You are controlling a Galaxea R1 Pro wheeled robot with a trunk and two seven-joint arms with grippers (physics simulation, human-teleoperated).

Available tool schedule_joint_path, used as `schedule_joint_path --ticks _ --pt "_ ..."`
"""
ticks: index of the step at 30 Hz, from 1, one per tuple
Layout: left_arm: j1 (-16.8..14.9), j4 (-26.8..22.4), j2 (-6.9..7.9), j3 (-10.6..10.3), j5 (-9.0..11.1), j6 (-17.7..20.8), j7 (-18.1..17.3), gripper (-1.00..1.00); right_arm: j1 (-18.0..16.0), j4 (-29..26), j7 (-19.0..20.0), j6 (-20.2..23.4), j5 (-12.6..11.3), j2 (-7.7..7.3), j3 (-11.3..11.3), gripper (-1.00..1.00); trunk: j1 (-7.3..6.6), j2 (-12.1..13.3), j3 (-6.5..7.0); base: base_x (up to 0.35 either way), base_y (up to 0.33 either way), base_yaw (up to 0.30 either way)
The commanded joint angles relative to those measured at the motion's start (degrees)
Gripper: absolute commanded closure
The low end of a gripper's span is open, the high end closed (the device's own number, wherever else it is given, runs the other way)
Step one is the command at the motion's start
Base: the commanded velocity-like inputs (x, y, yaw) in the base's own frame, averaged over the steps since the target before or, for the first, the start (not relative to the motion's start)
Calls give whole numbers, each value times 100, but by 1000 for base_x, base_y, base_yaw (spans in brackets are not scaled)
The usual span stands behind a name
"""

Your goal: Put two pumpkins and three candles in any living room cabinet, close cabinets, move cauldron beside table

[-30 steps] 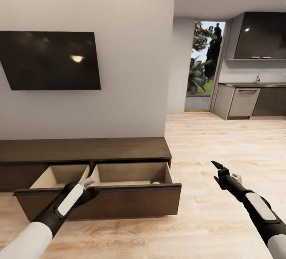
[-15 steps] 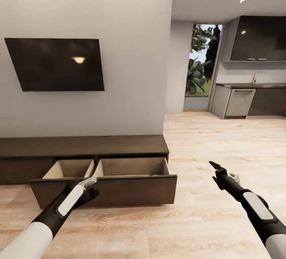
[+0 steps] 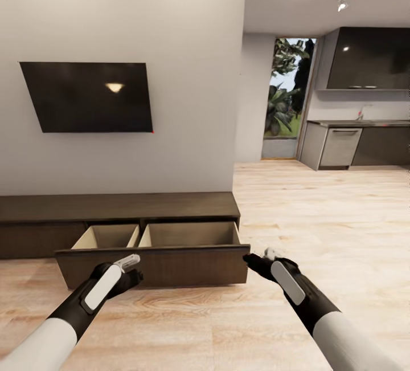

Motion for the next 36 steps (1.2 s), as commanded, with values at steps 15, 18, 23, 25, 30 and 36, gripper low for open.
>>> schedule_joint_path --ticks 15,18,23,25,30,36 --pt "-4 -11 -269 -369 34 -34 81 -100 -85 96 -290 -161 1204 1105 487 -100 -135 238 102 -178 0 0" --pt "-4 -28 -277 -398 34 -44 73 -100 -101 111 -298 -109 1268 1128 505 -100 -135 238 102 -31 0 0" --pt "-4 -54 -279 -497 35 -51 65 -100 -153 153 -442 49 1699 1145 665 -100 -135 238 102 -7 0 0" --pt "-4 -65 -279 -665 35 -75 68 -100 -160 174 -527 112 1863 1150 768 -100 -135 238 102 -2 0 0" --pt "-4 -79 -278 -1040 28 -100 69 -100 -164 195 -544 233 1970 1145 861 -100 -135 238 102 0 0 0" --pt "-4 -123 -272 -1240 26 -165 68 -100 -164 164 -527 256 1997 1134 878 -100 -135 238 102 0 0 0"
